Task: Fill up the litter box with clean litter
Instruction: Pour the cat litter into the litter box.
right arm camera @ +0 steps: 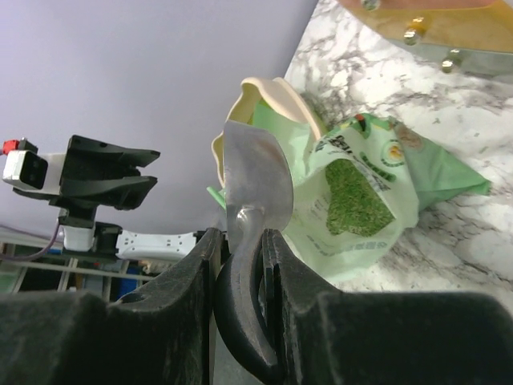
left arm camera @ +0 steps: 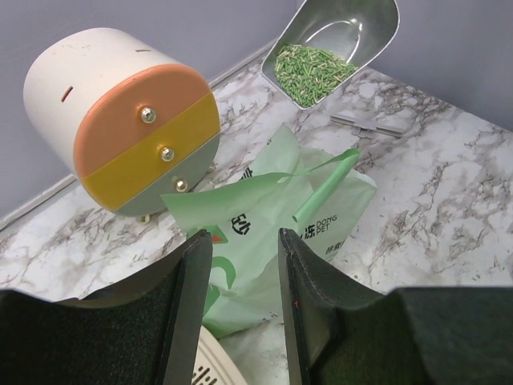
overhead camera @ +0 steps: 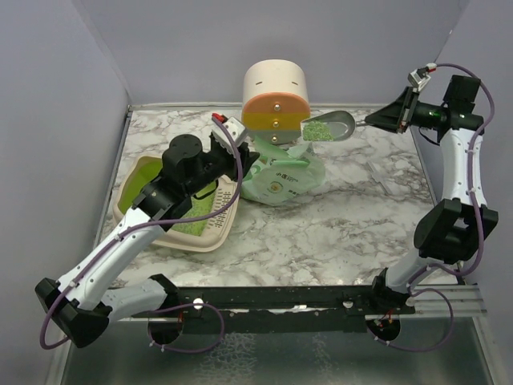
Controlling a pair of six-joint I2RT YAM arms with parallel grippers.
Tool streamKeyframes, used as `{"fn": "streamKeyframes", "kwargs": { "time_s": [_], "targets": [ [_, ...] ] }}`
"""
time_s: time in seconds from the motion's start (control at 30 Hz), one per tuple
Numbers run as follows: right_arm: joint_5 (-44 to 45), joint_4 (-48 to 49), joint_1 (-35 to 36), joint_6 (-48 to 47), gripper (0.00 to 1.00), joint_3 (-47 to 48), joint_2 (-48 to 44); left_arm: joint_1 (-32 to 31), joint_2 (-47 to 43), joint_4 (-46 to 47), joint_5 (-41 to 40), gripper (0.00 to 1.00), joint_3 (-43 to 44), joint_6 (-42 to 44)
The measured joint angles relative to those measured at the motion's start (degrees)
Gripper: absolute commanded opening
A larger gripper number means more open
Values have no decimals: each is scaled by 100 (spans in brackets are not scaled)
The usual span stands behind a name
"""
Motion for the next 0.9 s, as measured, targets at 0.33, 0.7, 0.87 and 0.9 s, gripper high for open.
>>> {"fn": "streamKeyframes", "kwargs": {
  "time_s": [0.33, 0.7, 0.87, 0.9],
  "targets": [
    [17, 621, 879, 693, 1, 195, 35, 0, -350, -177, -125, 41, -31, 22],
    [122, 621, 1690, 667, 1, 758, 518, 0, -446, -208, -190, 41, -109, 17],
    [197, 595, 2033, 629, 1, 1088, 815, 0, -457, -214, -236, 41, -109, 17],
    [208, 595, 2083, 619, 1, 1152, 872, 0, -463, -221, -249, 41, -109, 17]
  ]
}}
